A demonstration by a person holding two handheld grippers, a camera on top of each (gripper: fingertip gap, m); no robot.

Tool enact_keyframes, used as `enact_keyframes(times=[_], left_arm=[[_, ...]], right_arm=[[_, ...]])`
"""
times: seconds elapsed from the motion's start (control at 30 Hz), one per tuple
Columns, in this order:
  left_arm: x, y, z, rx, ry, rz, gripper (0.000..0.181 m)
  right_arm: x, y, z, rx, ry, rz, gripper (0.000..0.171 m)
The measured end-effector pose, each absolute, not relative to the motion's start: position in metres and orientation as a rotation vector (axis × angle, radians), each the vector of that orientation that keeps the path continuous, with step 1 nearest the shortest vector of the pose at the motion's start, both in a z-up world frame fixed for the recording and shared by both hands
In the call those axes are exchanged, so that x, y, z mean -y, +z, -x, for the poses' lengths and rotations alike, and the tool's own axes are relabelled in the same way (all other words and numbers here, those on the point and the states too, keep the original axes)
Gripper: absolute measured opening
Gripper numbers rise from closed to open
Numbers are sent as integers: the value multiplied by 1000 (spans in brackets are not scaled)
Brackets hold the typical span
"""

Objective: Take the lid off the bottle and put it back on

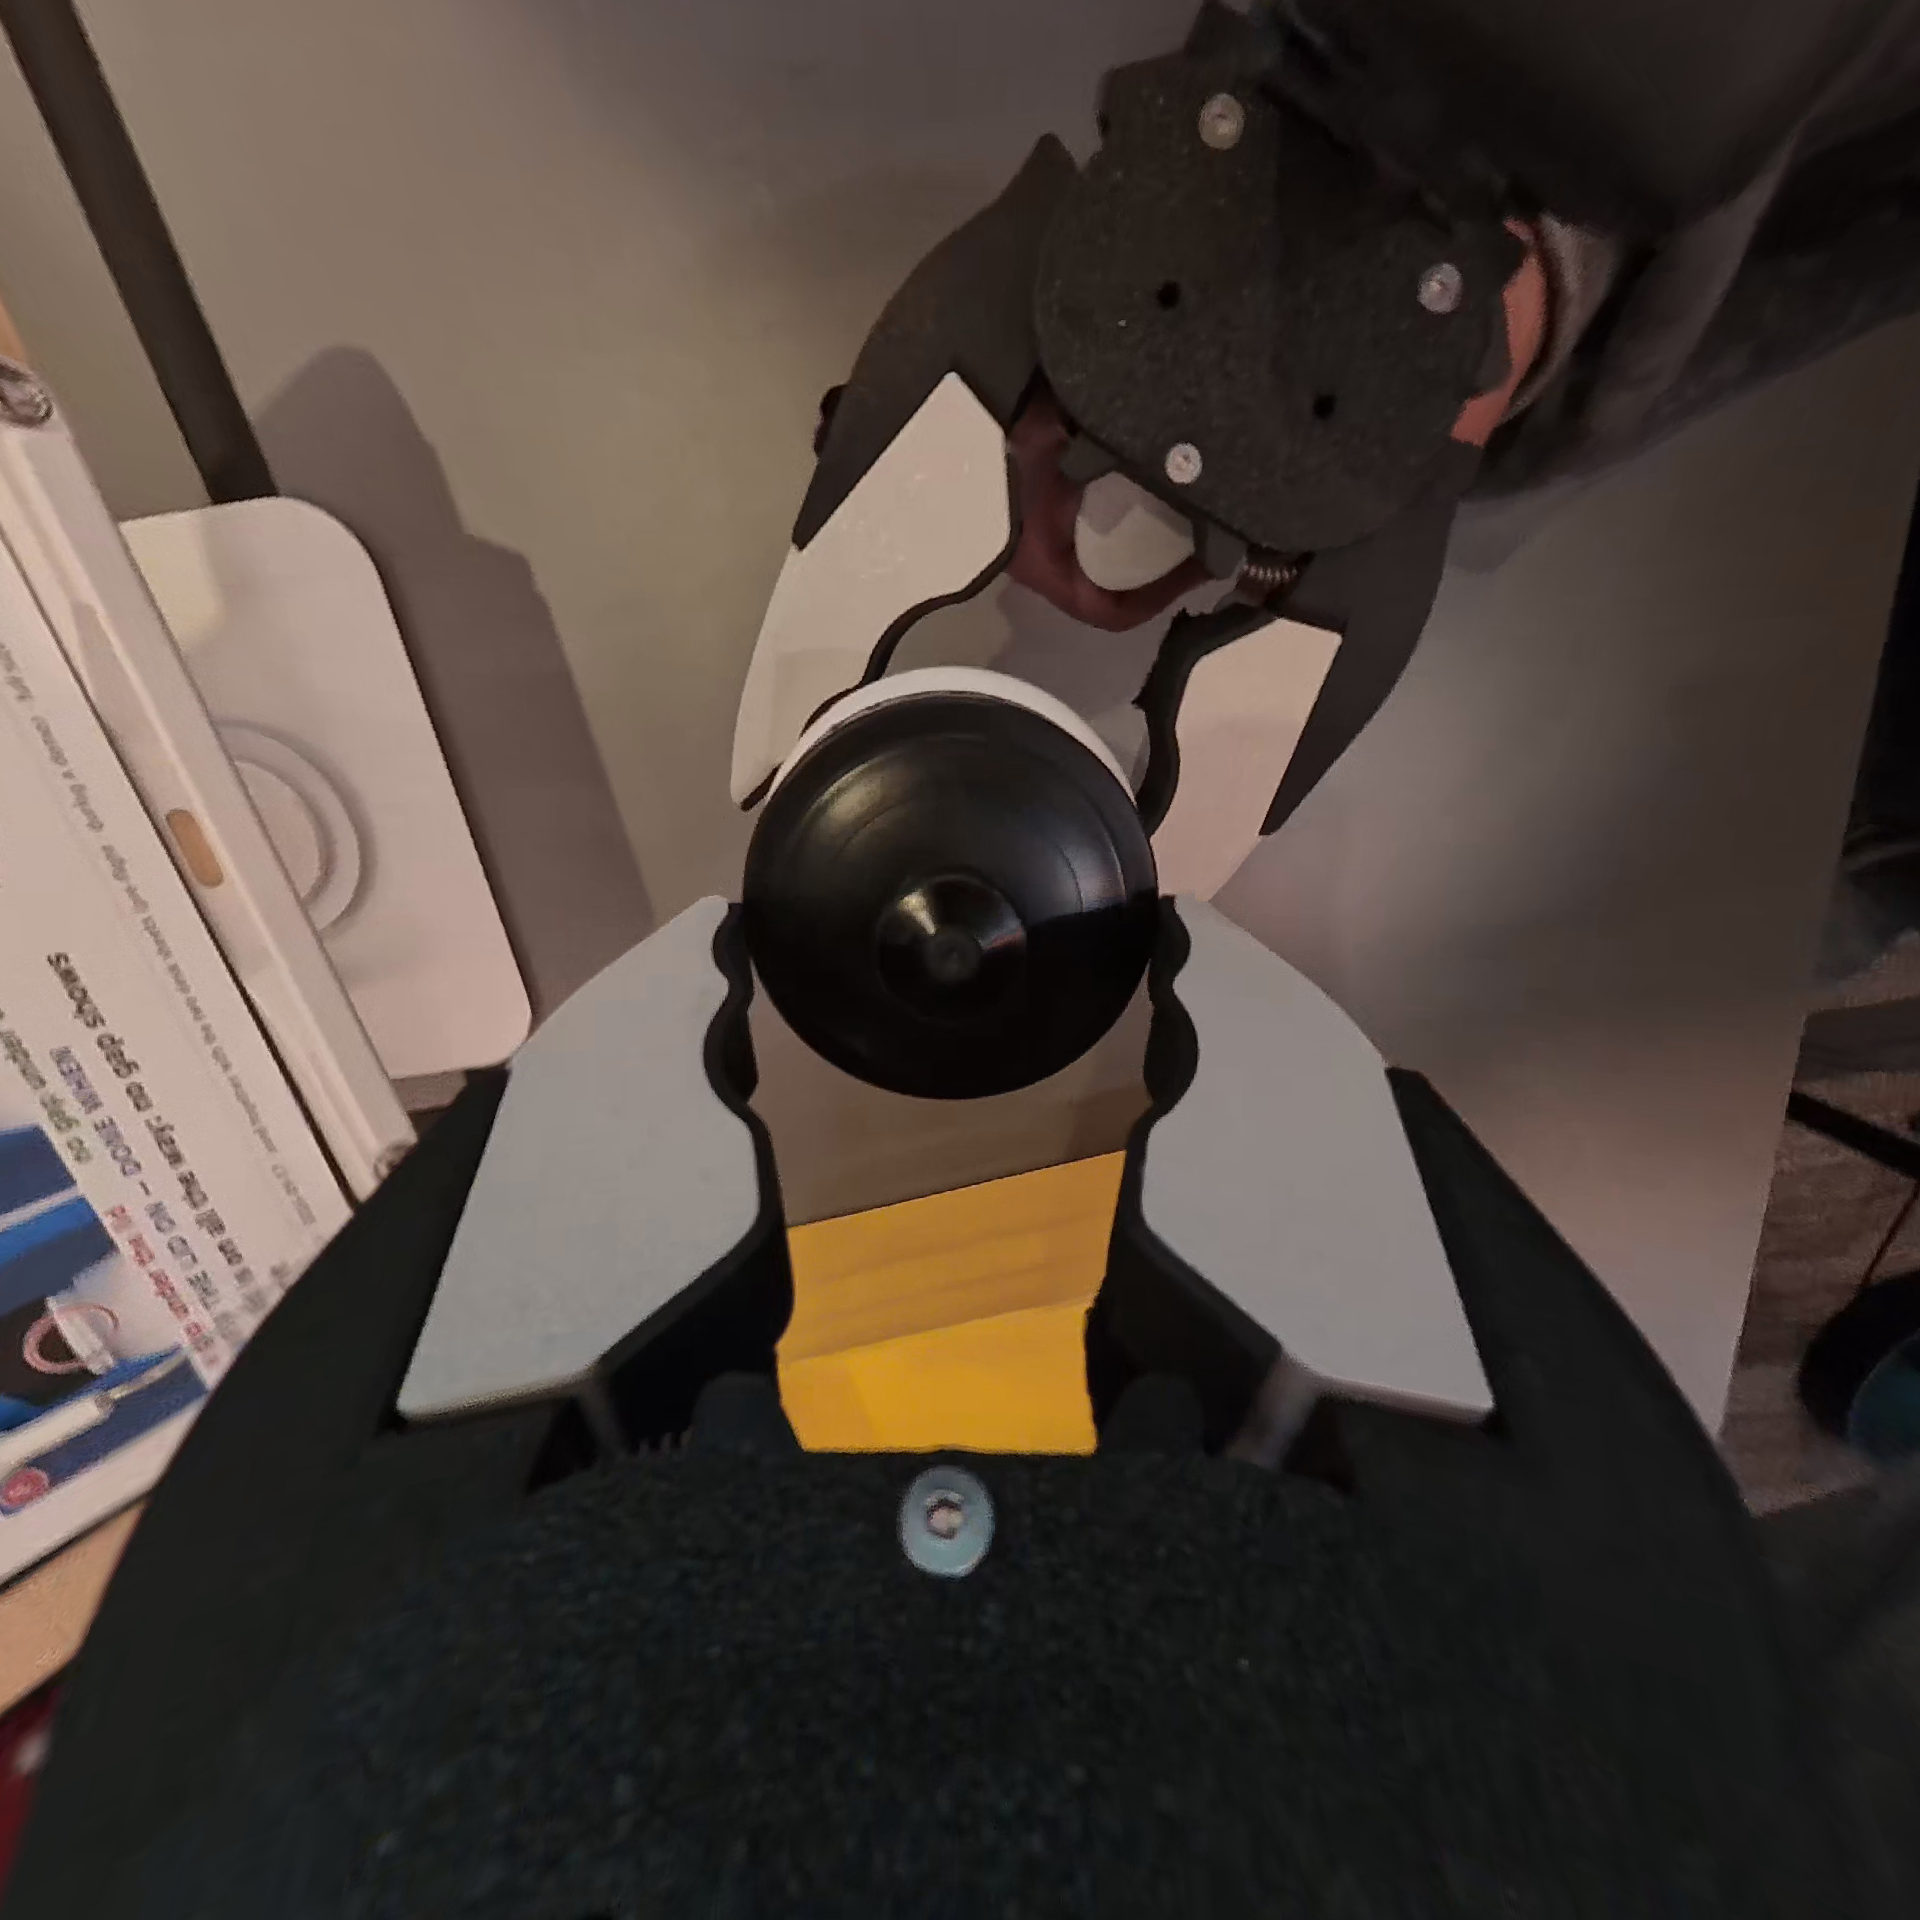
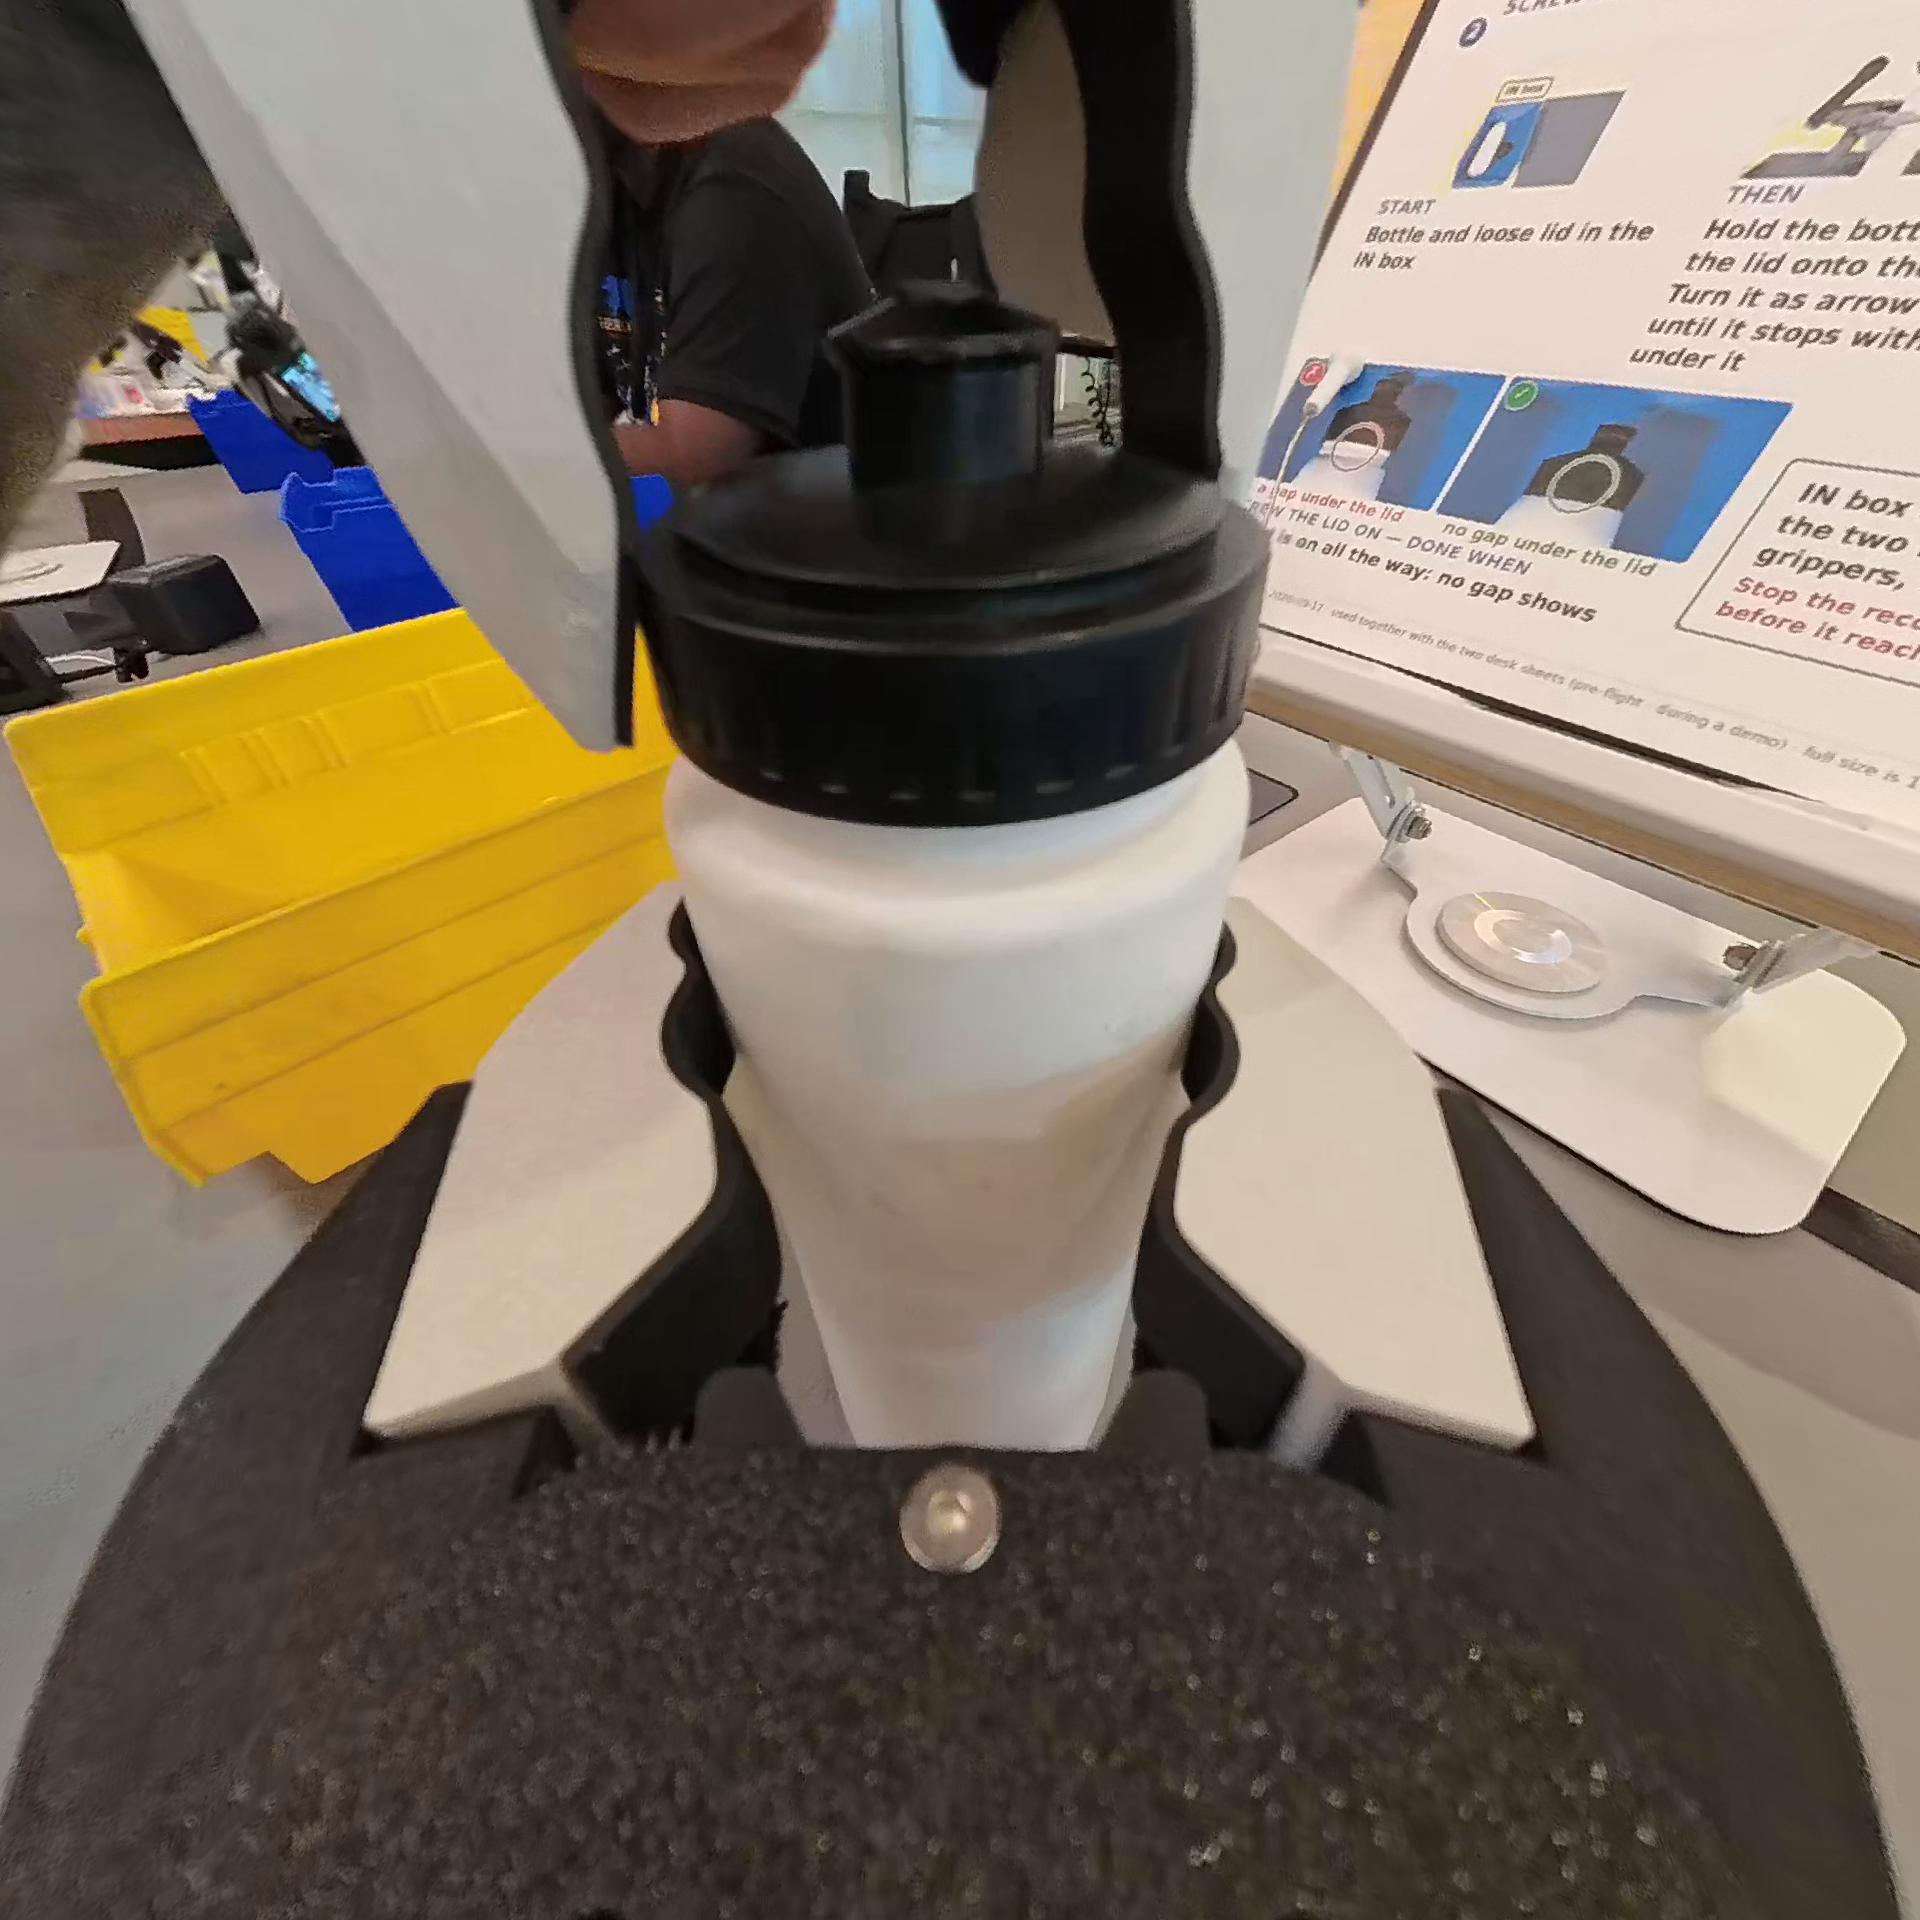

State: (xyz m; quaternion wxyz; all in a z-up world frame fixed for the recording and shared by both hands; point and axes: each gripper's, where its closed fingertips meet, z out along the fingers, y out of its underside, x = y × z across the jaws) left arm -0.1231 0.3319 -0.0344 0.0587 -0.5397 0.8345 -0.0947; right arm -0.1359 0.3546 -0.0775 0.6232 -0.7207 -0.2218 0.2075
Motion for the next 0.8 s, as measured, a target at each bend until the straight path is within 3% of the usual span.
enact_keyframes(times=[0.3, 0.8], left_arm=[[-330, -34, 124, -2051, -189, 2242, 73], [-327, -33, 121, -1078, -27, 2823, 73]], right_arm=[[-356, -77, 135, 459, 429, 1645, 87], [-357, -77, 132, 418, 391, 1641, 87]])
